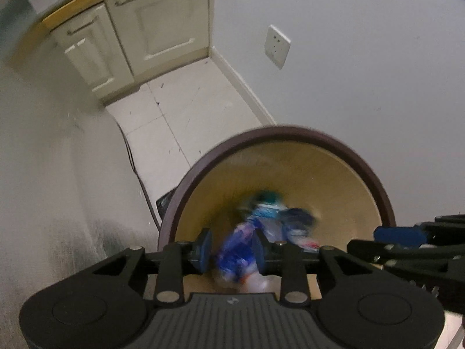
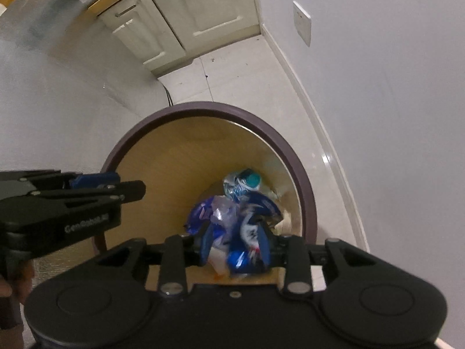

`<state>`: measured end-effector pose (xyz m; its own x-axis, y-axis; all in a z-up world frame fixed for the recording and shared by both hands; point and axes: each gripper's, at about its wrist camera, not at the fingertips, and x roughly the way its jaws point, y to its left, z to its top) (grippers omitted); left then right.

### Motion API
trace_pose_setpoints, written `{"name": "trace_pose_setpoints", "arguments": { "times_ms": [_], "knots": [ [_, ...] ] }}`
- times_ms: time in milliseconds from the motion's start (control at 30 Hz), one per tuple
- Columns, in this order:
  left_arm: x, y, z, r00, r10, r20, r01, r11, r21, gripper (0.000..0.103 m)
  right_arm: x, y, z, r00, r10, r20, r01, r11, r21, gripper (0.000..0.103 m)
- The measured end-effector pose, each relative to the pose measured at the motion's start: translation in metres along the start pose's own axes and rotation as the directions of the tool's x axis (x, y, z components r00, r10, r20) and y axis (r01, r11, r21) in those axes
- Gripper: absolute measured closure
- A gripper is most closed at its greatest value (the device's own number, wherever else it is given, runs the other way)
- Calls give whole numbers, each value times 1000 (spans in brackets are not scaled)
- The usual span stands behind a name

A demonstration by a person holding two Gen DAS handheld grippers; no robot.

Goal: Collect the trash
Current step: 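Open both tools to drop the stick and can into the wastebasket, then move both empty tools back from the wastebasket toward the table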

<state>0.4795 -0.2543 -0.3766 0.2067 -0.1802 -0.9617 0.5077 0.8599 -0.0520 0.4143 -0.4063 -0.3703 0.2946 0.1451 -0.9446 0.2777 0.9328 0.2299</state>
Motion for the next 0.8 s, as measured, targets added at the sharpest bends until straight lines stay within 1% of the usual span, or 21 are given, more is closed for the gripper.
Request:
{"name": "trace_pose_setpoints", "arguments": {
  "times_ms": [133,200,233,400,533,633,700,733,800],
  "knots": [
    [-7,3,-12,1000,-4,-13,4,1000,-20,67,-2,-4,-6,1000,2,-7,-2,1000,10,65],
    [-14,4,-18,1000,-13,-14,12,999,-42,62,-6,-5,-7,1000,10,-7,-10,1000,6,64],
    [-17,3,-21,1000,-16,-14,15,999,-50,61,-9,-4,-7,1000,15,-6,-15,1000,1,62],
    [-38,1,-33,1000,-20,-9,19,995,-93,53,-29,-2,-12,1000,23,8,-22,999,-44,59],
    [-61,1,-39,1000,-21,10,22,991,-133,48,-50,0,-16,999,22,26,-20,998,-65,57],
    [-81,0,-43,999,-11,30,16,988,-154,41,-67,0,-20,999,22,40,-18,996,-91,53],
    [-94,0,-46,999,-3,43,10,986,-167,34,-77,-1,-23,999,21,49,-15,993,-115,51],
    [-100,0,-48,999,2,51,7,985,-173,33,-84,-1,-26,998,19,56,-11,991,-130,48],
    [-113,-1,-52,998,13,65,-1,983,-186,27,-95,-2,-29,998,18,63,-8,989,-147,43]
  ]
}}
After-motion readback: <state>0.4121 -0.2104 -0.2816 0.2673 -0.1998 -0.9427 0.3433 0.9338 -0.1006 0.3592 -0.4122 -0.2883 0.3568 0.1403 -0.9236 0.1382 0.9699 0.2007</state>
